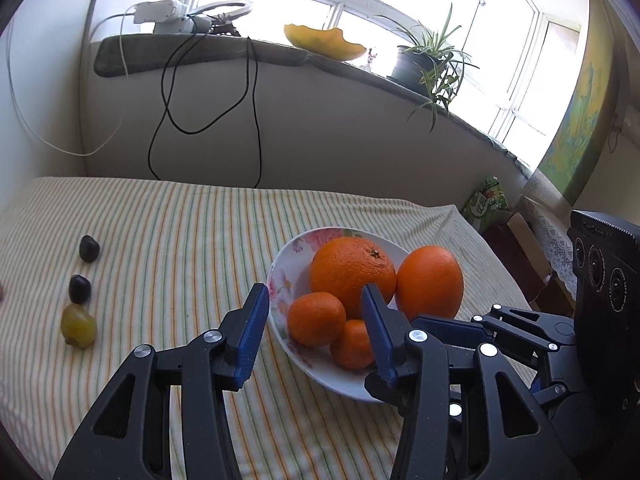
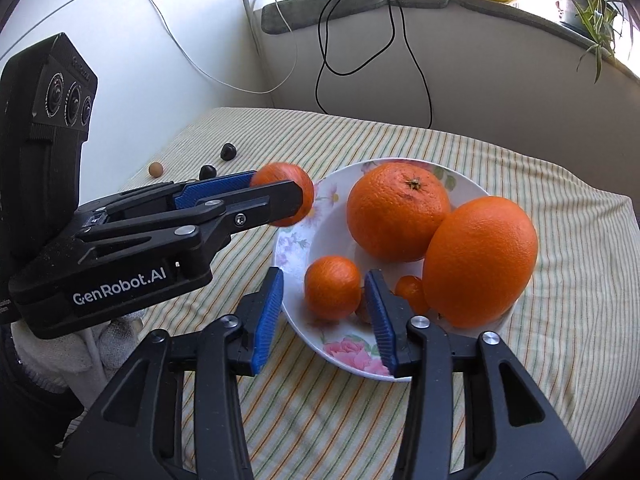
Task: Organize fruits
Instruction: 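Open the left tool over the plate while the right tool releases its tangerine there, then move both tools from the plate toward the brown kiwi and green-brown fruit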
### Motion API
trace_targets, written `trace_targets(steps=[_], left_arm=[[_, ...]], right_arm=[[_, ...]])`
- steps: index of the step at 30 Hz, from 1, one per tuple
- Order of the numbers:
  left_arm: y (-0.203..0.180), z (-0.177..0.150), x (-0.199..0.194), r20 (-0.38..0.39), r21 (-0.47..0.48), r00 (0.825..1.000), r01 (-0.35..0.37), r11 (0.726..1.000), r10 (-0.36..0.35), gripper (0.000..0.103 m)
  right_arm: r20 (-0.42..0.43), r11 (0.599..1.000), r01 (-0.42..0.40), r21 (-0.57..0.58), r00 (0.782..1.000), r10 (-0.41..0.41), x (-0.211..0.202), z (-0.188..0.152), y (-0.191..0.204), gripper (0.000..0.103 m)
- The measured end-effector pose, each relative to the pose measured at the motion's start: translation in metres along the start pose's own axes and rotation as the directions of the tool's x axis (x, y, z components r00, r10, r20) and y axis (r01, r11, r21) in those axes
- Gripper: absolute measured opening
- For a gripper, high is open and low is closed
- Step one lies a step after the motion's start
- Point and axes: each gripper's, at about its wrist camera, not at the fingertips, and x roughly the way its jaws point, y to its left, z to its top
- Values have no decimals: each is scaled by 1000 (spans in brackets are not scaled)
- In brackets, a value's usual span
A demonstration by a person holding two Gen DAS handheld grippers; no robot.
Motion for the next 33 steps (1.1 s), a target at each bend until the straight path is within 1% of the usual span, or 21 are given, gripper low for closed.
trace_targets(steps=[1,4,6,7,8,12,13,15,17,33], left_arm=[[0,1,-1,3,2,1000,-1,1000,1,47],[-2,3,-4,12,4,1000,-10,1000,10,58],[-4,4,-6,17,10,1000,-13,1000,13,58],[-4,4,-7,18,12,1000,-17,1000,16,60],[-5,4,-7,20,13,1000,-20,1000,20,65],[-5,5,-9,24,14,999,-38,999,38,68],[-5,5,-10,25,13,999,-43,999,43,71],[-4,6,-11,27,7,998,-56,998,55,75],[-4,5,-13,30,5,997,-72,997,72,77],[11,5,-33,65,-1,988,-137,991,137,78]], right_arm=[[3,1000,2,-3,1000,-2,-1,0,0,62],[7,1000,3,-8,1000,-3,-4,1,1,63],[6,1000,7,-10,1000,-7,-4,1,1,64],[5,1000,8,-11,1000,-8,-4,1,2,65],[5,1000,11,-11,1000,-11,-4,1,2,68],[6,1000,15,-8,1000,-15,-5,0,2,69],[6,1000,16,-9,1000,-16,-5,0,2,70],[12,1000,19,-10,1000,-19,-7,0,3,77],[20,1000,19,-11,1000,-19,-9,2,3,78],[33,1000,17,-21,999,-17,-11,12,11,78]])
